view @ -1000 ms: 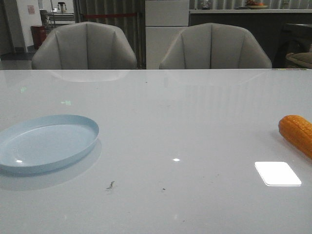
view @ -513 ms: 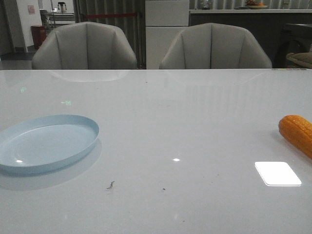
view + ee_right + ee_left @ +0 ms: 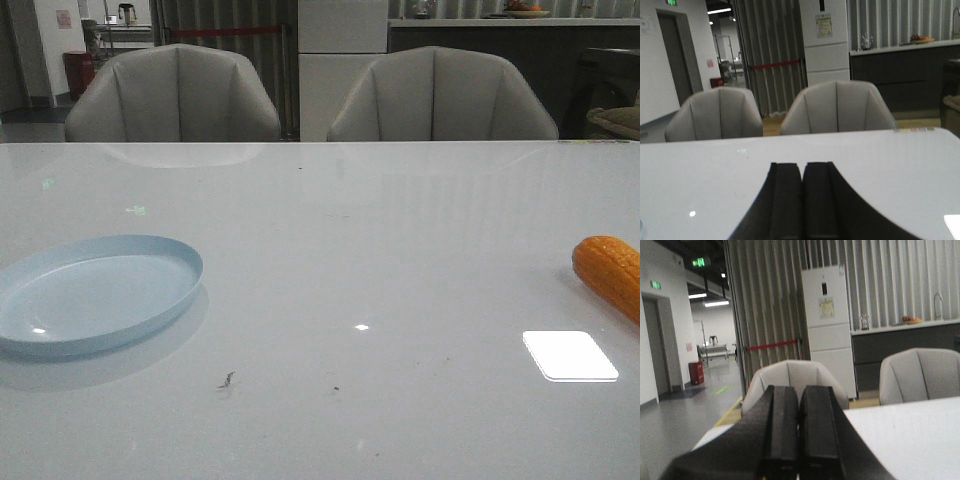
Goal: Place corn on plate with both arms
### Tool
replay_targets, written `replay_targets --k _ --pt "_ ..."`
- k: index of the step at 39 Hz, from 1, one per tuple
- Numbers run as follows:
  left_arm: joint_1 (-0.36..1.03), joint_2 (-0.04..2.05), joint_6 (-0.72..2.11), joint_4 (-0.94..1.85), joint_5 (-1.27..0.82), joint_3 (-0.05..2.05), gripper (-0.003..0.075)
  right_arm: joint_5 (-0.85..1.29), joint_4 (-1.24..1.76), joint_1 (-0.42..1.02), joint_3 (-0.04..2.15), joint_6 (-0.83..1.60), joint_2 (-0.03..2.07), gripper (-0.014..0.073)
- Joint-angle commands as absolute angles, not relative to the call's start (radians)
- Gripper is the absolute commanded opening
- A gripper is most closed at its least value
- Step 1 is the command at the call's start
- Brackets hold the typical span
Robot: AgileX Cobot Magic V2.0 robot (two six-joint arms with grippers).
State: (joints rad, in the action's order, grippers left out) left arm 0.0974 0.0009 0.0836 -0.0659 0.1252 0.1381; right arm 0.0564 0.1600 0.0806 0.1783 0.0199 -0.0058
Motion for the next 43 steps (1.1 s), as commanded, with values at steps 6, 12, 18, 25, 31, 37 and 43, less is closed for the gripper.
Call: replay_targets --k 6,12,18,25,31,37,43 --pt "0.097 0.208 0.081 -0.068 0.205 0.386 0.0094 0.026 0.164 0.078 0.486 0.017 0.216 0.0066" --pt "0.097 0.417 0.081 -0.068 0.200 0.534 0.0094 0.026 0.164 0.078 0.642 0.017 0.431 0.0066" --pt "0.097 0.637 0.081 -0.068 0.207 0.587 0.0094 -0.019 0.164 0.078 0.682 0.017 0.662 0.0066" --pt "0.097 0.783 0.081 -0.068 0.200 0.587 0.0094 -0.006 0.164 0.078 0.682 0.017 0.837 0.0066" --pt "0.097 0.853 0.081 -0.068 0.203 0.587 0.0094 0.000 0.164 0.078 0.682 0.017 0.930 0.0067" --pt "0.097 0.895 0.081 -0.054 0.126 0.587 0.0109 0.059 0.164 0.078 0.682 0.017 0.981 0.0090" --pt "0.097 0.935 0.081 -0.023 0.054 0.587 0.0169 0.143 0.164 0.078 0.682 0.017 1.031 0.0264"
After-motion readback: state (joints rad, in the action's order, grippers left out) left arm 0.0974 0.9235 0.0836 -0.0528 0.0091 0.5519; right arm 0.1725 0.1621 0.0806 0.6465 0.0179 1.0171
